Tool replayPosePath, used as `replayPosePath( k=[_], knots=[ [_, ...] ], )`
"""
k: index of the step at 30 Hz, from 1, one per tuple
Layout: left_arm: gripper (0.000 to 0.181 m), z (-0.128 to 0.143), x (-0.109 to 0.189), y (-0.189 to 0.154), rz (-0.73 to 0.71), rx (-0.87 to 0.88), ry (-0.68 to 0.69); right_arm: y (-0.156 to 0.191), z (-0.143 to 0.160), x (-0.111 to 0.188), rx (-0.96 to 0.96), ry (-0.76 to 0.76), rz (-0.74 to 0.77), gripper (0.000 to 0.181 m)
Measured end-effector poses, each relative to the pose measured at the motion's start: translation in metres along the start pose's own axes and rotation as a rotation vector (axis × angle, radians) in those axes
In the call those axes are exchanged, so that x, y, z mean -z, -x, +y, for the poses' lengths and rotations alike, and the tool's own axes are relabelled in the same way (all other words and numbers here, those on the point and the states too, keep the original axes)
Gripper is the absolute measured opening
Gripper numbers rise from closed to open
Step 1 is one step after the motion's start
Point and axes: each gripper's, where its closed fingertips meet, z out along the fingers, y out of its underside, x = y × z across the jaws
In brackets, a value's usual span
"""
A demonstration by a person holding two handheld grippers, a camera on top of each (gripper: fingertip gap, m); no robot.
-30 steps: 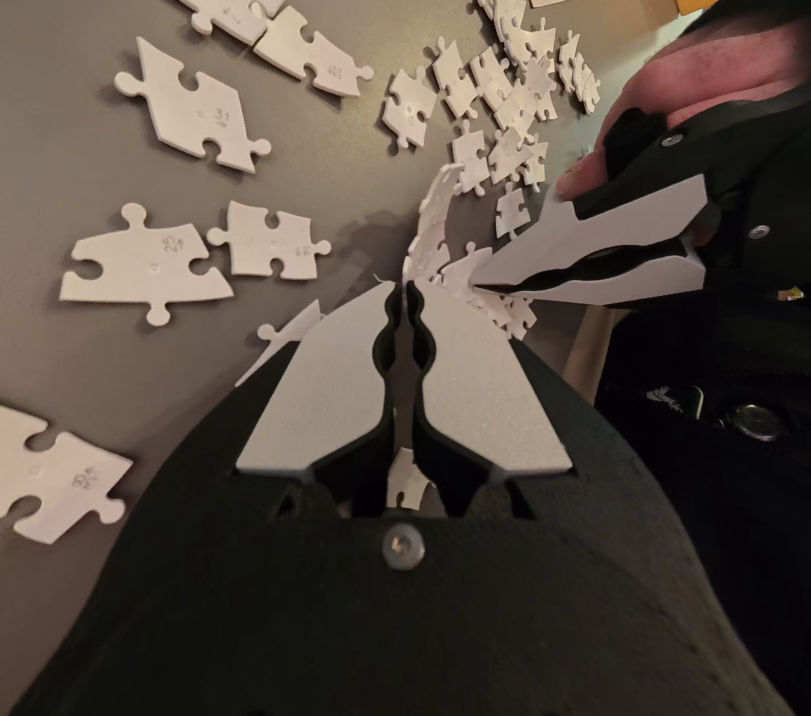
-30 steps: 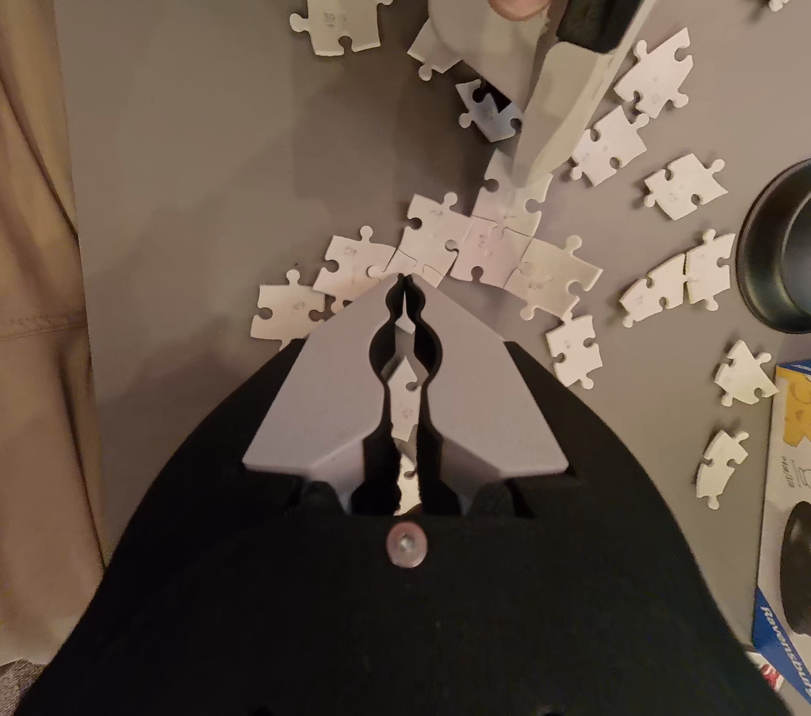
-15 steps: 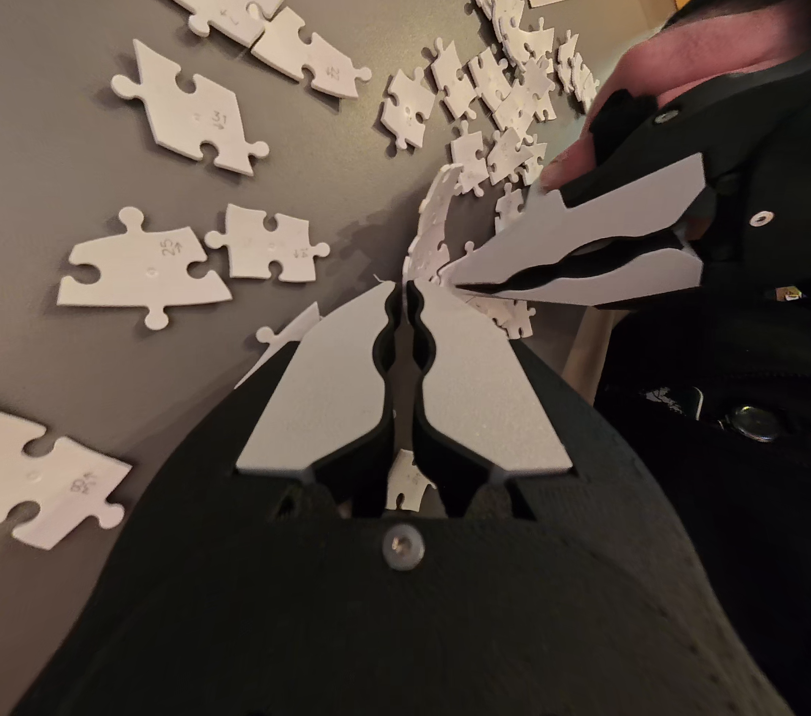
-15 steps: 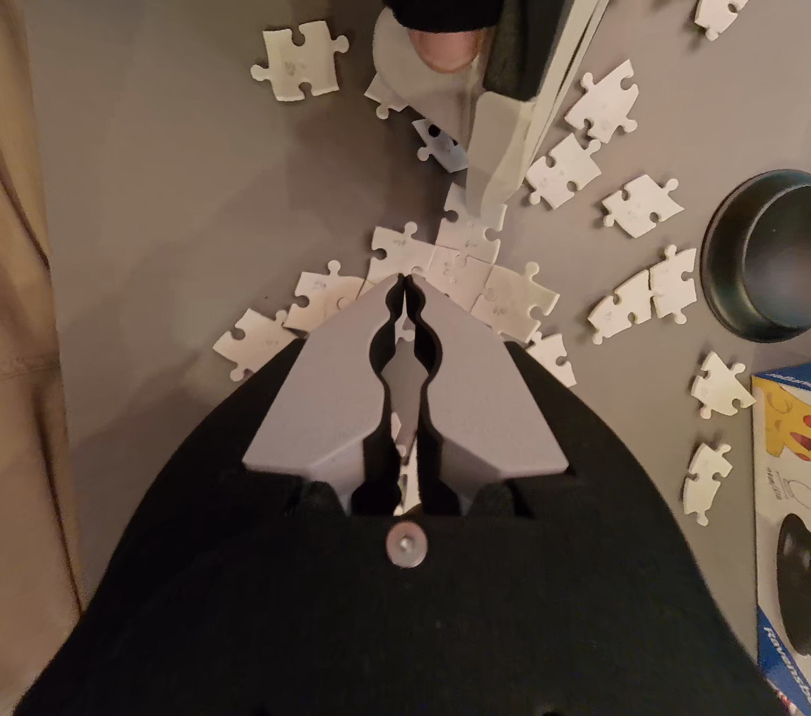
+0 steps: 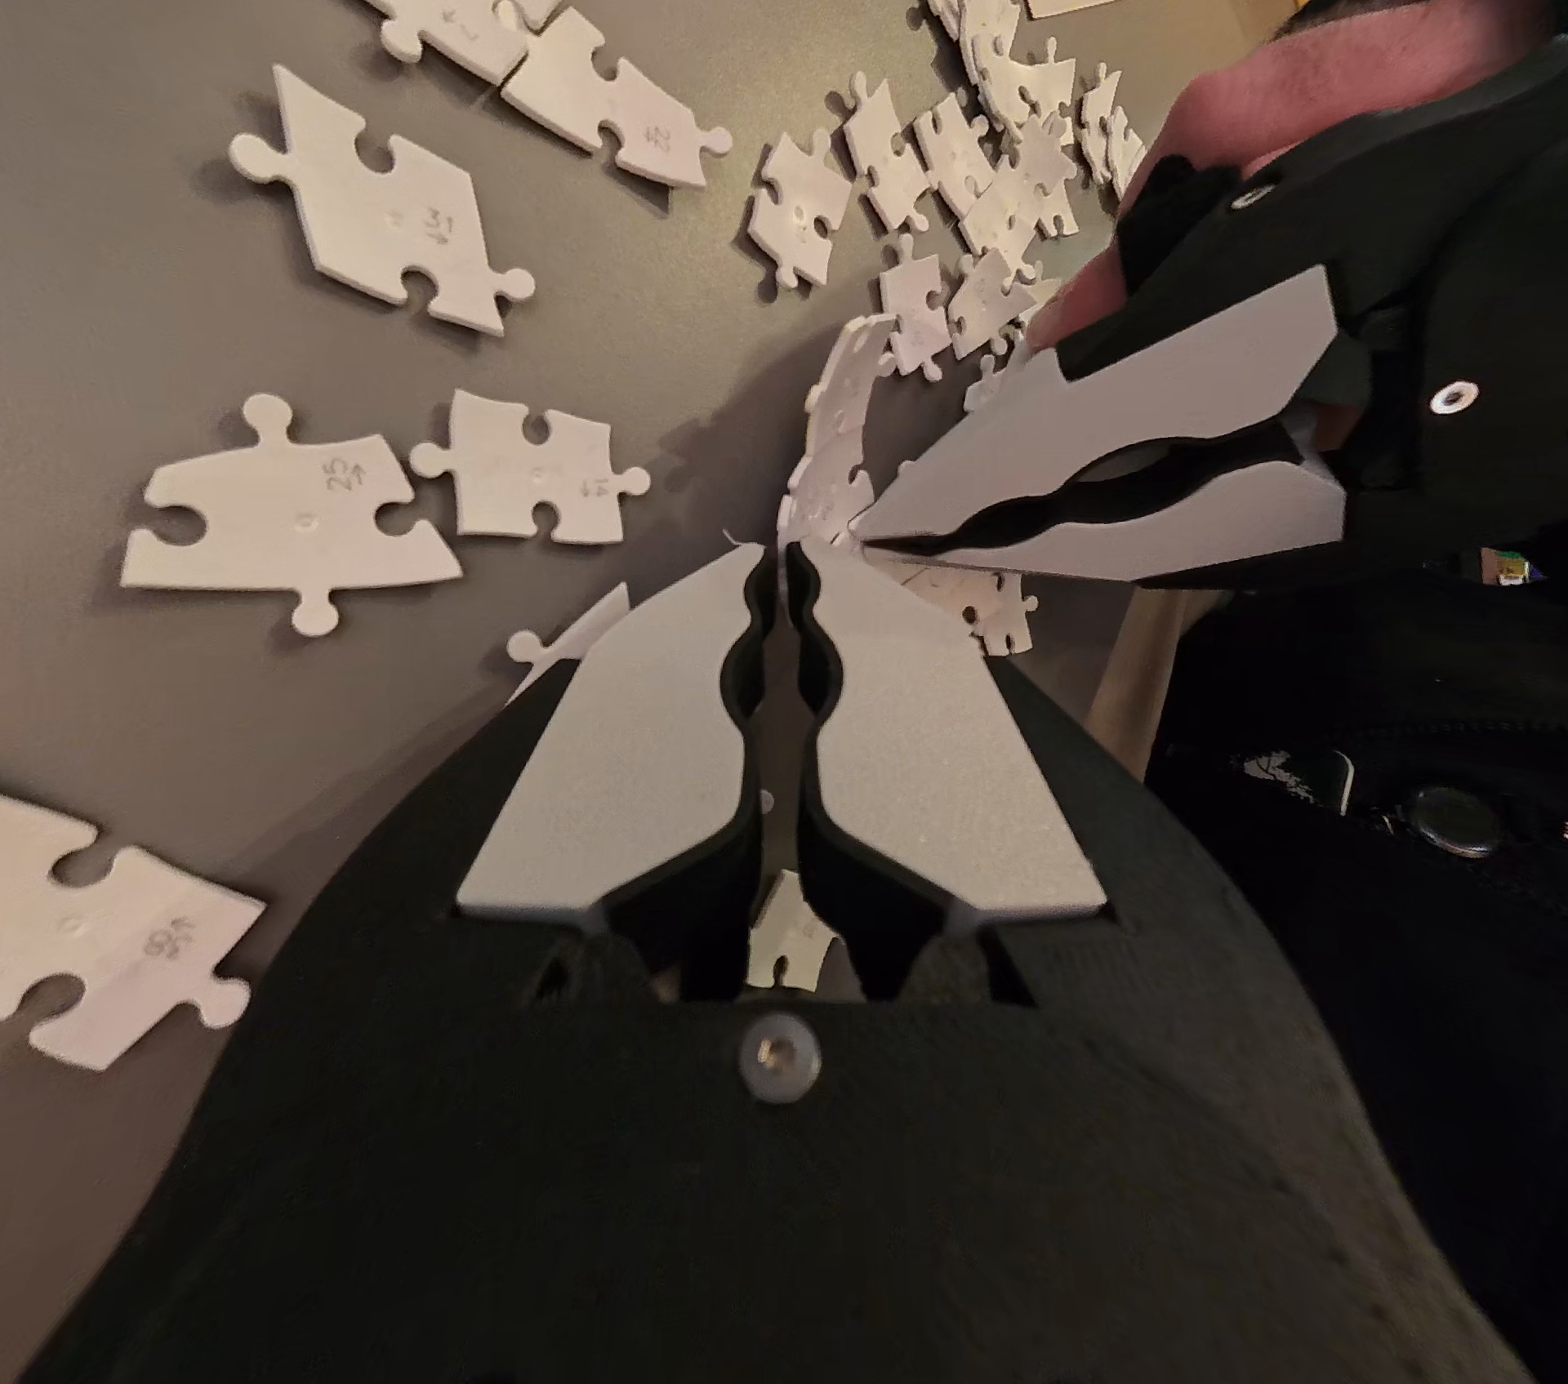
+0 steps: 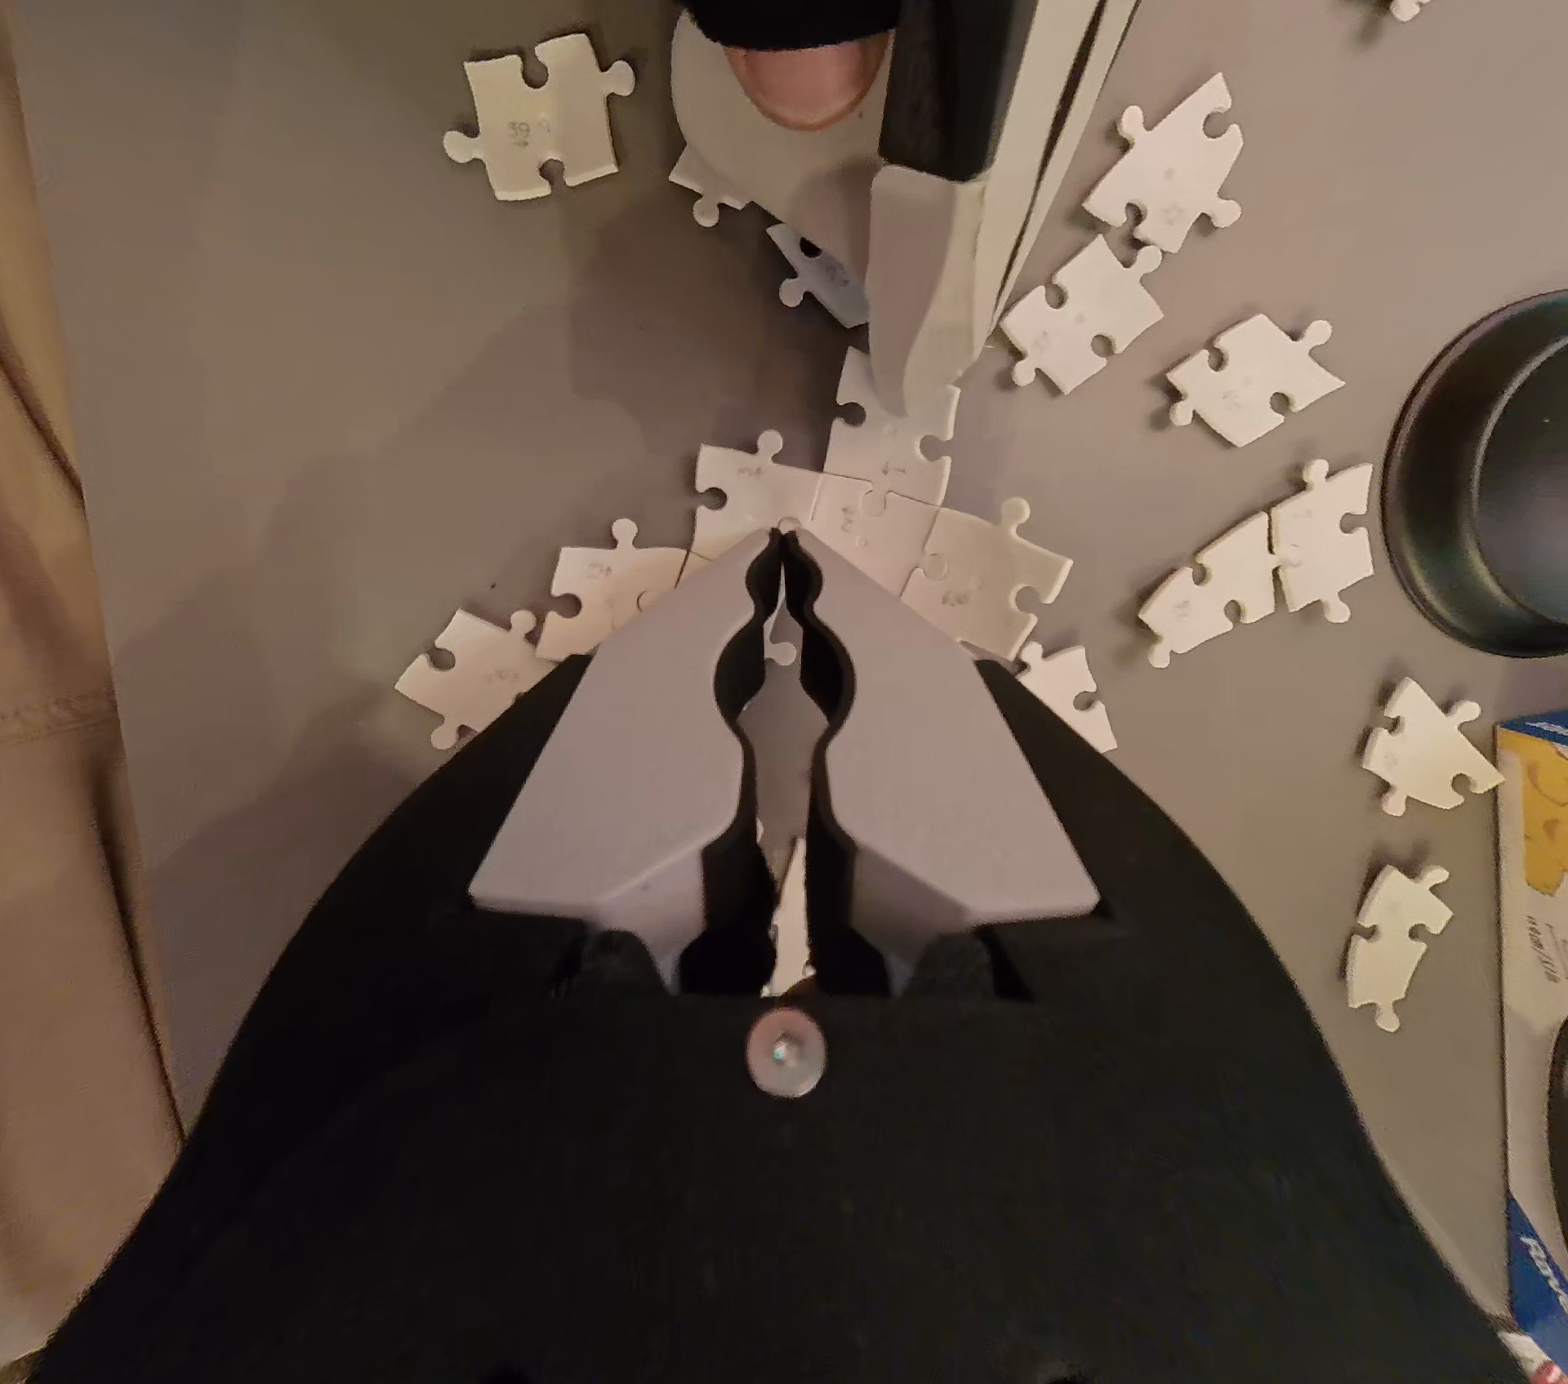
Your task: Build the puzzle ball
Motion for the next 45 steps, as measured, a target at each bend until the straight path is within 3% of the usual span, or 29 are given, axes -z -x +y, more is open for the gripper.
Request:
replayPosePath(
  k=[1, 16, 29, 45],
  knots=[
    [0.002, 0.000, 0.000, 0.000, 0.000, 0.000, 0.000, 0.000, -0.002, 0.000, 0.001, -0.006, -0.003, 0.000],
    [0.002, 0.001, -0.001, 0.002, 0.002, 0.009, 0.002, -0.005, -0.003, -0.003, -0.030, -0.006, 0.010, 0.000],
    [0.002, 0.004, -0.001, 0.004, -0.001, 0.025, -0.013, -0.006, -0.003, 0.005, -0.223, -0.119, -0.035, 0.000],
    [0.002, 0.007, 0.000, 0.002, -0.008, 0.042, -0.035, -0.002, 0.005, 0.003, -0.186, -0.043, 0.040, 0.000]
  ],
)
